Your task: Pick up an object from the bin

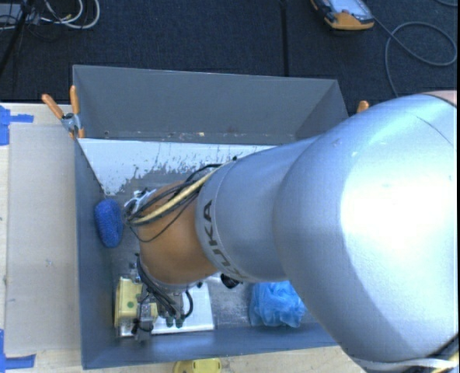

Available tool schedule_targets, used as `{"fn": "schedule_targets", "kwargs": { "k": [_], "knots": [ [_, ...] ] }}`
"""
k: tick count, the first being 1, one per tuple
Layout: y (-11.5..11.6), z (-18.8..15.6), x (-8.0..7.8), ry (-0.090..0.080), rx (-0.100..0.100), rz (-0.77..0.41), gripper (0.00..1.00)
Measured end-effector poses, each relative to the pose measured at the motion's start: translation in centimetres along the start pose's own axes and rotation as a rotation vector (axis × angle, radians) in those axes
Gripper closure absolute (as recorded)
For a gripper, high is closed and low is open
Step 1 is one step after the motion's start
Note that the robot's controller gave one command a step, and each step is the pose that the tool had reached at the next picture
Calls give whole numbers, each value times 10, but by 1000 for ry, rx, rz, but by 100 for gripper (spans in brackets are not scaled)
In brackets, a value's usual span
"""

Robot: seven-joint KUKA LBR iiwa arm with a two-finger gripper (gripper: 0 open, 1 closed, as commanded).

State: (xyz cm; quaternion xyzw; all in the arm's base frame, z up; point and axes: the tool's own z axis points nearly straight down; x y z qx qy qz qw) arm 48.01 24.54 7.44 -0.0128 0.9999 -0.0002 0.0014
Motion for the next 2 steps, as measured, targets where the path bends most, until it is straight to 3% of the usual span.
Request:
{"fn": "schedule_targets", "kwargs": {
  "k": [1,2],
  "knots": [
    [-1,-18,2,11,4,0,100],
    [0,-32,0,3,-1,0,100]
  ]
}}
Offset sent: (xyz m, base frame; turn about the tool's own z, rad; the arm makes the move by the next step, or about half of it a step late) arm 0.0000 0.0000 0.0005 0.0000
